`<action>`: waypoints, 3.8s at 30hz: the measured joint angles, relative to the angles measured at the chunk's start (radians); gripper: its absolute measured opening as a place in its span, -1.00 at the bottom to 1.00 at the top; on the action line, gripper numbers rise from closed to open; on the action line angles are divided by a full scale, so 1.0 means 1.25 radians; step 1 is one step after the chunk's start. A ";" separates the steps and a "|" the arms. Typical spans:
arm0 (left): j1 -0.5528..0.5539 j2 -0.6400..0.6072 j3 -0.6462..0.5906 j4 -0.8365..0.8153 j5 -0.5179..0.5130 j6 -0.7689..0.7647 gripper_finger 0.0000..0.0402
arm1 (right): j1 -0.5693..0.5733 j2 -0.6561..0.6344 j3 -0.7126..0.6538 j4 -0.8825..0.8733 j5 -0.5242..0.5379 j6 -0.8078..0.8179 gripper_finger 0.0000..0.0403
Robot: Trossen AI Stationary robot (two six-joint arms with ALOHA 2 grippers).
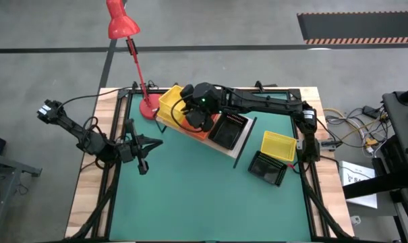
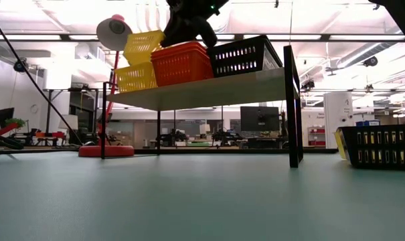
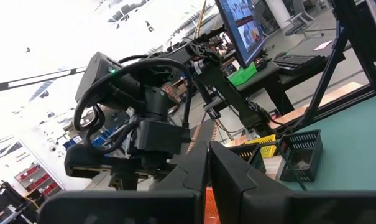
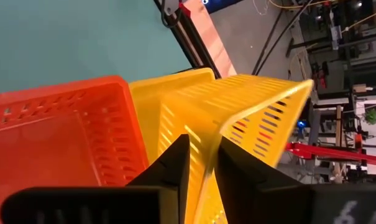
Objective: Stack baskets on shelf by color
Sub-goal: Stack the top yellow bin on top of the other yellow bins on the shelf, then stack the black bin on top of the other black bins on the shelf
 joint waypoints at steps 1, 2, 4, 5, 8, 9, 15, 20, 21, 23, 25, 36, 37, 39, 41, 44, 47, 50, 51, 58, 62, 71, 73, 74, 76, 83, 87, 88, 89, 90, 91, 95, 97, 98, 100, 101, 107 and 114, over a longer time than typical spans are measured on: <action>0.000 0.000 0.000 0.000 0.000 0.000 -0.99 | 0.000 0.000 0.000 0.000 0.006 0.000 -0.68; 0.000 0.000 0.000 0.000 0.000 0.000 -0.99 | 0.000 0.000 0.000 0.000 0.010 0.000 -0.67; 0.000 0.000 0.000 0.000 0.000 0.000 -0.99 | 0.000 0.000 0.000 0.000 0.011 0.000 -0.67; 0.000 0.000 0.000 0.000 0.000 0.000 -0.99 | 0.000 0.000 0.000 0.000 0.011 0.000 -0.67; 0.000 0.000 -0.001 0.000 0.000 0.000 -0.99 | 0.000 0.000 0.000 0.000 0.011 0.012 -0.66; 0.000 0.000 -0.001 0.000 0.000 0.001 -0.99 | 0.000 0.000 0.000 0.001 0.012 0.021 -0.66; 0.000 0.000 -0.001 0.000 0.000 0.002 -0.99 | 0.000 0.000 0.000 0.001 0.012 0.073 -0.65; 0.001 0.001 -0.001 0.000 0.000 0.003 -0.99 | 0.001 0.000 0.000 -0.001 0.011 0.125 -0.65; 0.001 0.001 -0.001 0.000 0.000 0.004 -0.99 | 0.002 0.000 0.000 -0.001 0.012 0.160 -0.65; 0.001 0.002 -0.001 0.000 0.000 0.005 -0.99 | 0.002 0.000 0.001 -0.005 0.011 0.269 -0.65; 0.001 0.002 -0.001 0.000 0.000 0.005 -0.99 | 0.002 0.000 0.004 -0.004 0.011 0.331 -0.65; 0.001 0.002 -0.001 0.000 -0.001 0.005 -0.99 | 0.002 0.000 0.007 0.001 0.011 0.372 -0.64; 0.001 0.001 -0.001 0.000 -0.001 0.005 -0.99 | 0.002 0.000 0.009 -0.002 0.011 0.382 -0.64; 0.001 0.002 -0.001 -0.001 -0.001 0.005 -0.99 | 0.005 0.000 0.017 -0.004 0.011 0.396 -0.65; 0.001 0.002 -0.001 -0.002 -0.001 0.005 -0.99 | 0.013 -0.002 0.031 -0.017 0.012 0.403 -0.66; 0.001 0.002 -0.002 -0.004 -0.001 0.004 -0.99 | 0.034 -0.013 0.051 -0.051 0.009 0.443 -0.69; 0.001 0.004 -0.002 -0.007 -0.001 0.004 -0.99 | 0.063 -0.039 0.053 -0.100 0.010 0.477 -0.76; 0.001 0.009 -0.002 -0.007 -0.001 0.004 -0.99 | 0.105 -0.067 0.048 -0.157 0.011 0.509 -0.86; 0.001 0.012 -0.003 -0.007 -0.001 0.004 -0.99 | 0.121 -0.075 0.047 -0.182 0.011 0.520 -0.91; 0.000 0.030 0.003 -0.003 -0.001 -0.001 -0.99 | 0.246 -0.105 0.041 -0.285 0.064 0.644 -0.96; 0.000 0.047 0.005 0.013 -0.001 -0.001 -0.99 | 0.325 -0.117 0.012 -0.296 0.098 0.701 -0.96; 0.000 0.070 0.007 0.056 -0.001 0.001 -0.99 | 0.479 -0.152 -0.203 -0.128 0.224 0.760 -0.96; 0.000 0.070 0.007 0.056 -0.001 0.000 -0.99 | 0.498 -0.175 -0.284 -0.069 0.248 0.775 -0.96; 0.000 0.070 0.007 0.058 -0.001 0.000 -0.99 | 0.504 -0.190 -0.326 -0.029 0.263 0.784 -0.96; 0.000 0.070 0.007 0.060 -0.001 -0.002 -0.99 | 0.516 -0.229 -0.419 0.056 0.283 0.794 -0.96; 0.001 0.085 0.003 0.097 0.002 -0.003 -0.99 | 0.522 -0.379 -0.723 0.367 0.284 0.823 -0.96; 0.001 0.116 0.006 0.140 0.034 -0.019 -0.99 | 0.521 -0.456 -0.861 0.521 0.285 0.802 -0.96; 0.001 0.124 0.007 0.148 0.044 -0.024 -0.99 | 0.520 -0.474 -0.893 0.548 0.286 0.795 -0.96; 0.001 0.132 0.007 0.155 0.055 -0.036 -0.99 | 0.520 -0.489 -0.920 0.573 0.286 0.790 -0.96; 0.001 0.144 0.007 0.172 0.067 -0.052 -0.99 | 0.520 -0.505 -0.947 0.601 0.287 0.786 -0.96; 0.001 0.156 0.005 0.190 0.084 -0.073 -0.99 | 0.520 -0.521 -0.972 0.623 0.290 0.780 -0.96; 0.001 0.221 0.007 0.261 0.158 -0.170 -0.99 | 0.520 -0.574 -1.053 0.676 0.321 0.747 -0.96; 0.001 0.261 0.012 0.330 0.198 -0.208 -0.99 | 0.520 -0.597 -1.093 0.720 0.325 0.721 -0.96; 0.001 0.284 0.013 0.371 0.216 -0.220 -0.99 | 0.520 -0.608 -1.114 0.757 0.325 0.702 -0.96; 0.001 0.339 0.013 0.459 0.239 -0.233 -0.99 | 0.521 -0.632 -1.160 0.839 0.325 0.668 -0.96; 0.000 0.367 0.013 0.499 0.241 -0.234 -0.99 | 0.520 -0.644 -1.183 0.882 0.324 0.655 -0.96; 0.000 0.526 0.044 0.706 0.241 -0.233 -0.99 | 0.512 -0.690 -1.314 1.104 0.270 0.617 -0.96; 0.000 0.686 0.185 0.748 0.243 -0.233 -0.99 | 0.486 -0.678 -1.426 1.344 0.243 0.602 -0.96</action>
